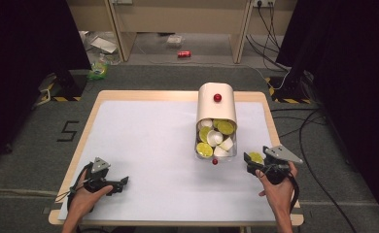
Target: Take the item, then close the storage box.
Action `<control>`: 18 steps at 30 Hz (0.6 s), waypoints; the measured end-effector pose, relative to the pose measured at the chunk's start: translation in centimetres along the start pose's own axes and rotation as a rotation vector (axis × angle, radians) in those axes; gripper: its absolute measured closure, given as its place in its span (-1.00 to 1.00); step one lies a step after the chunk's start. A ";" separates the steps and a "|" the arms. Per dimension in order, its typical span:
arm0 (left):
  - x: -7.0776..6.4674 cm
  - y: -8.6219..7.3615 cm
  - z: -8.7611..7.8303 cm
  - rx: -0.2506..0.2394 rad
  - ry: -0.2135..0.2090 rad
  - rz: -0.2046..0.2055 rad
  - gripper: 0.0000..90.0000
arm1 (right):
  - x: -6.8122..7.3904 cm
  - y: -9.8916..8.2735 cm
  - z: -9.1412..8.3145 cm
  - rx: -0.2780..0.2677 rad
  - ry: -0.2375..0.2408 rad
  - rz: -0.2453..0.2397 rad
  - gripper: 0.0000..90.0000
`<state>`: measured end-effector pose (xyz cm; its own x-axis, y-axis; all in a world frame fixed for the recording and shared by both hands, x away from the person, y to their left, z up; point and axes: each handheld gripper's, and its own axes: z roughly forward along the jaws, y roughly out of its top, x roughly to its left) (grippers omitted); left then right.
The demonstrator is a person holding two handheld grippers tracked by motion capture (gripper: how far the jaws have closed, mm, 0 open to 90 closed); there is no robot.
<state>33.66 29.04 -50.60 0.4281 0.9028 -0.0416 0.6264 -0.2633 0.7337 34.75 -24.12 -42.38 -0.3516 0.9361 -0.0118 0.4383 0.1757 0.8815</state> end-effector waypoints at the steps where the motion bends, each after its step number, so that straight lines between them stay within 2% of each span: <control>1: 0.0 0.0 0.0 0.000 0.000 0.000 -0.95 | 0.1 0.0 -0.1 -0.006 0.004 0.006 -0.45; 18: 0.0 0.0 0.0 -0.001 0.000 0.000 -0.95 | 0.4 -0.3 -0.6 -0.007 0.007 -0.003 -0.45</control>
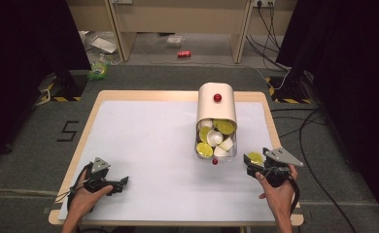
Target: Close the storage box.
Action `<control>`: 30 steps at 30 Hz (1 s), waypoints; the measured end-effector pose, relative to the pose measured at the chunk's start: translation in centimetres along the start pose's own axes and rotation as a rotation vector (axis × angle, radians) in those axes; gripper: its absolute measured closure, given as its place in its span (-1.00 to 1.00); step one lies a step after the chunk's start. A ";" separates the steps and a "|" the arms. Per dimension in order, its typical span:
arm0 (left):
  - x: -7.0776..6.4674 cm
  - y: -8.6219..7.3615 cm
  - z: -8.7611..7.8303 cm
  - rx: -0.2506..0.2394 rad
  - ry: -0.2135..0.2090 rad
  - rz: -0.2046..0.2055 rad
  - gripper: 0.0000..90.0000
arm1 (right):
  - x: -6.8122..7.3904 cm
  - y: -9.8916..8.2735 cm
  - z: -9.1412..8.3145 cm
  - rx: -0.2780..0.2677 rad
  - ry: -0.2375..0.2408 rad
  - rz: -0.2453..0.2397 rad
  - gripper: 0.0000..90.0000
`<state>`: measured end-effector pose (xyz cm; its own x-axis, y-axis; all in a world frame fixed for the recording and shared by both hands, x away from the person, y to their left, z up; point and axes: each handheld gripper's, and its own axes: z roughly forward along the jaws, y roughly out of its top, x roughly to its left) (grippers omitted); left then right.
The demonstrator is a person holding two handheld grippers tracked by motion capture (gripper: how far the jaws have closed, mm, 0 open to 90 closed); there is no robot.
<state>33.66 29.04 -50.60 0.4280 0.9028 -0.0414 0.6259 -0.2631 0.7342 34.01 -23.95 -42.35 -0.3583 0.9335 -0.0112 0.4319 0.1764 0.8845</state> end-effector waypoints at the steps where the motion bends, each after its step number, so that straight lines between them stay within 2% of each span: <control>1: 0.0 0.0 0.0 0.001 0.000 0.000 -0.95 | 0.0 0.0 0.0 -0.003 0.000 0.000 -0.45; 18: 0.0 0.0 0.0 0.000 0.000 -0.001 -0.94 | 0.5 -0.7 -0.5 -0.003 0.006 -0.015 -0.46; 30: 0.0 0.0 0.0 0.001 0.000 0.000 -0.95 | 1.2 -0.7 -1.1 -0.016 0.027 -0.025 -0.46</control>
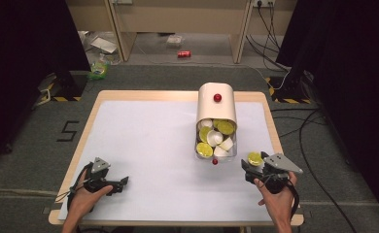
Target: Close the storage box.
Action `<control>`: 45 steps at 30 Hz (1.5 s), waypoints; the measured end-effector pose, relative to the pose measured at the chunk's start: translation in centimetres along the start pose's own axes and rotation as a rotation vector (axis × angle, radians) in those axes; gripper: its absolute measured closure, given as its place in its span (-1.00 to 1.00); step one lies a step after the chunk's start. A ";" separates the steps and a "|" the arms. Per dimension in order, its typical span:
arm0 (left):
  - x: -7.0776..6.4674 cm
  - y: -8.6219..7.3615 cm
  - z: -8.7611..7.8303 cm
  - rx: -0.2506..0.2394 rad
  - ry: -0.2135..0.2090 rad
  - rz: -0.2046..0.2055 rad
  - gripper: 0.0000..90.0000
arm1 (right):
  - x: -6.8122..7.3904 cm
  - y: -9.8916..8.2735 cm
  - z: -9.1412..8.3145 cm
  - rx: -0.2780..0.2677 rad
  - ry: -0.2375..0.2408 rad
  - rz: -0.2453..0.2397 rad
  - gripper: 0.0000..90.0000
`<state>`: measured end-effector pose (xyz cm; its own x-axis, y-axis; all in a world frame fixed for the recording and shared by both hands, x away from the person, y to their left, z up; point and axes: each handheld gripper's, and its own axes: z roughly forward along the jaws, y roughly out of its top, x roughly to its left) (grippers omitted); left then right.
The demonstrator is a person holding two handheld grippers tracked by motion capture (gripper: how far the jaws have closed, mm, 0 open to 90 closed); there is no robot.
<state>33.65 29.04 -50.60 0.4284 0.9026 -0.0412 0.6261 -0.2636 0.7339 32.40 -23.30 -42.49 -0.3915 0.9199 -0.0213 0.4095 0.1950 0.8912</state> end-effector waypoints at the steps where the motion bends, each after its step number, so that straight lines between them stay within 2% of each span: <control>1: 0.0 0.0 0.0 -0.001 0.000 0.000 -0.95 | 0.1 0.0 0.0 0.000 0.002 -0.003 -0.46; 11: 0.0 0.0 0.0 0.000 0.000 0.000 -0.95 | 1.2 0.2 -0.1 -0.013 0.032 -0.027 -0.46; 28: 0.0 0.0 0.0 0.000 0.000 0.000 -0.95 | 2.2 0.6 -0.2 -0.021 0.057 -0.046 -0.45; 45: 0.0 0.0 0.0 0.000 0.000 0.000 -0.95 | 3.0 0.5 0.7 -0.015 0.039 -0.058 -0.42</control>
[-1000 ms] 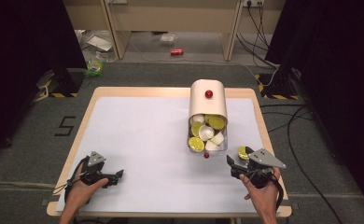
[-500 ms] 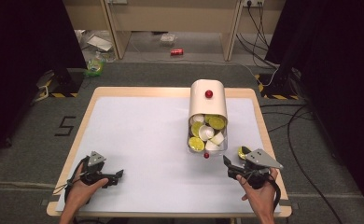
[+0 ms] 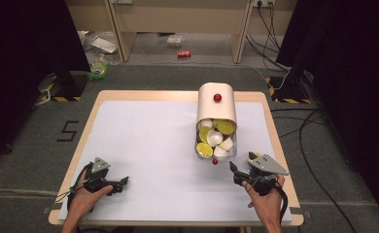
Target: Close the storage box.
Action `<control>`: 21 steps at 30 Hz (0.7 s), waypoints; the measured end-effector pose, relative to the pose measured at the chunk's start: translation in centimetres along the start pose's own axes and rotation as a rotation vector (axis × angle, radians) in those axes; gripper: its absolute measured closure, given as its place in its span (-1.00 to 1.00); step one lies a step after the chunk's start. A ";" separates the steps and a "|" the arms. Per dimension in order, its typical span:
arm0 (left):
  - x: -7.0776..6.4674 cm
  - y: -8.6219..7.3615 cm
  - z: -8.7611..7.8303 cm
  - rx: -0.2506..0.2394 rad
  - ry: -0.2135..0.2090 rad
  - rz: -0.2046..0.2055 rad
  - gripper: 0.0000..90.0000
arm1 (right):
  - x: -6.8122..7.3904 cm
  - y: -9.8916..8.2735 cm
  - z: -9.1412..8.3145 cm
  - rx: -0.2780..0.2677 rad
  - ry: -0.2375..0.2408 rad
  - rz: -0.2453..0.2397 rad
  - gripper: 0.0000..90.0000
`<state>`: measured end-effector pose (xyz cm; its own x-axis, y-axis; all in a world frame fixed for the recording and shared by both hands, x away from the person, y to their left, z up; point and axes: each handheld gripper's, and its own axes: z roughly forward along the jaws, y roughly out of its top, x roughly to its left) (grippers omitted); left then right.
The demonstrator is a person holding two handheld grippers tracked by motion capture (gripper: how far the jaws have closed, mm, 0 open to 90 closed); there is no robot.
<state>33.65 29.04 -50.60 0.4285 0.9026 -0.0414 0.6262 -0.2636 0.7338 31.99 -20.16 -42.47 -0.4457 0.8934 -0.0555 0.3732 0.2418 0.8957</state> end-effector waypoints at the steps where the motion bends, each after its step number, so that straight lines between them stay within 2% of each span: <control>1: 0.0 0.0 0.0 0.000 0.000 0.000 -0.95 | 0.0 0.0 0.0 0.000 0.000 0.000 -0.42; 21: 0.0 0.0 0.0 0.000 -0.001 0.000 -0.95 | -0.3 -0.3 0.6 0.003 -0.025 0.018 -0.49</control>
<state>33.66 29.05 -50.60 0.4292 0.9022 -0.0422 0.6259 -0.2634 0.7341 32.52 -20.31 -42.97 -0.4181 0.9070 -0.0508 0.3831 0.2267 0.8954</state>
